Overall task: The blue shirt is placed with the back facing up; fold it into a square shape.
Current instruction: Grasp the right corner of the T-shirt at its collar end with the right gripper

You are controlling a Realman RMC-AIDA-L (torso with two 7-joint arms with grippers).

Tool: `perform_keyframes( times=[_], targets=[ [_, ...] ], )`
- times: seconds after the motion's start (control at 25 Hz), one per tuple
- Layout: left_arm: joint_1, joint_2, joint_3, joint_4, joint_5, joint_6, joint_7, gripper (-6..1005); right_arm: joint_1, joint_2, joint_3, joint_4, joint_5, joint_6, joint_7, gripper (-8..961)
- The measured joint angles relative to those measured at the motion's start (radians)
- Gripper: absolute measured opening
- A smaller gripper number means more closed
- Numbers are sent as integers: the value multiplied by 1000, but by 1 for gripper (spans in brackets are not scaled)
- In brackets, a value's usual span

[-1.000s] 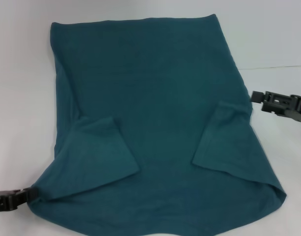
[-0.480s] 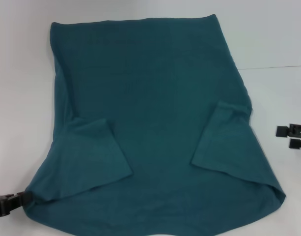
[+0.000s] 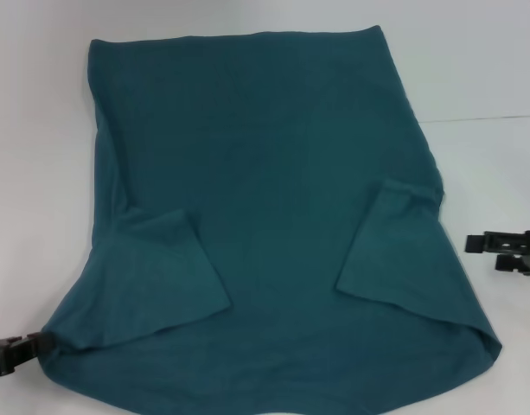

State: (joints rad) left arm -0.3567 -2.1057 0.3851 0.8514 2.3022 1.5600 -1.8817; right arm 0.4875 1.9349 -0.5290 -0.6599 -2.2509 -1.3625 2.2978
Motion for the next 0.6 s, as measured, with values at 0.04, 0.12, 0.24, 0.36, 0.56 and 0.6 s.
perform_keyframes(
  times=[0.04,0.12,0.24,0.36,0.56,0.6],
  targets=[
    [-4,1,0,0,0,0,-1,61,9,7,-2,0,-13,11,0,928],
    [-6,1,0,0,2,0,-1,61,23,19,-2,0,-39,35,0,928],
    [-9,2,0,0,3,0,-2,61,38,35,-6,0,-66,75,0,928],
    [-10,2,0,0,2,0,-5,61,48,44,-22,0,-77,111,-1,928],
    [-10,3,0,-1,0,-2,-6,61,64,58,-48,0,-77,160,-9,928],
    [-10,3,0,-1,-1,-3,-7,61,68,61,-51,0,-77,168,-12,928]
  ],
)
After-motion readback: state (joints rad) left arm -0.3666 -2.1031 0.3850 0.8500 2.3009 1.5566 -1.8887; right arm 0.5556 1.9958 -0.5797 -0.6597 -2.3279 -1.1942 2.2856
